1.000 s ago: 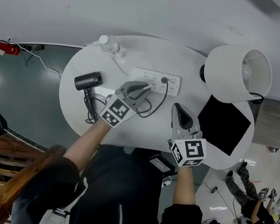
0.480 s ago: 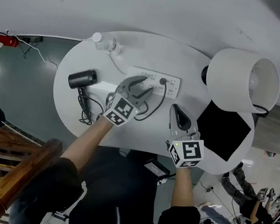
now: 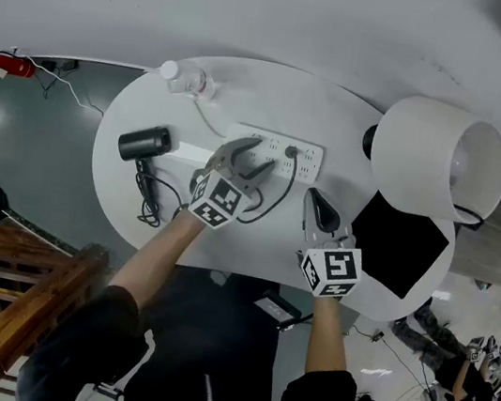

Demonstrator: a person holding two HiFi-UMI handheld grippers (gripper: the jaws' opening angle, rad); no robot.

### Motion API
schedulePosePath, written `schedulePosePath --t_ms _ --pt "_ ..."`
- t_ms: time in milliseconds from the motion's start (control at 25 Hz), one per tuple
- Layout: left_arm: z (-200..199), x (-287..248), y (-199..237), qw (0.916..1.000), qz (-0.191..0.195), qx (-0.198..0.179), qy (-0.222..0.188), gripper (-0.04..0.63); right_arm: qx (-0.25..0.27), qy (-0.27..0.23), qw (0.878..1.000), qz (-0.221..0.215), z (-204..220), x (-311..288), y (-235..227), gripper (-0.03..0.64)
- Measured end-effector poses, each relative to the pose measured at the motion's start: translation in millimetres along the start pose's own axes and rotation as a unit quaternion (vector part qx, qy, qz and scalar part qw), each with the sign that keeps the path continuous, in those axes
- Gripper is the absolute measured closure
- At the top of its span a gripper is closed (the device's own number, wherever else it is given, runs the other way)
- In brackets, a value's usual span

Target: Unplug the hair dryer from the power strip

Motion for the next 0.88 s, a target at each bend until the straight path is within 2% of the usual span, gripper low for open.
schedulePosePath --t_ms 360,560,880 --pt "1.9 -1.6 -4.7 0.9994 -0.002 -0.033 -0.003 0.405 0.052 0.013 0.998 -0.013 16.4 -26.0 -16.4 0.612" --pt "-3.5 -3.3 -8.4 0.9995 -0.010 -0.031 -0.004 0.405 0.103 0.032 0.993 -0.041 28.9 -40.0 -15.5 0.610" --pt "4.1 -8.5 -13.8 0.9992 -0.010 -0.038 0.012 0.405 0.155 0.032 0.985 -0.075 41.9 -59.0 -5.4 0.541"
Point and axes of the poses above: the fingertips, and each gripper's own axes: x backward along the fingers, y to its left, z out of its underside, the point moved 1 cm from there along x, backward along the fingers, and after that the axes turned 15 degrees about -y, right-handed, at the moved point
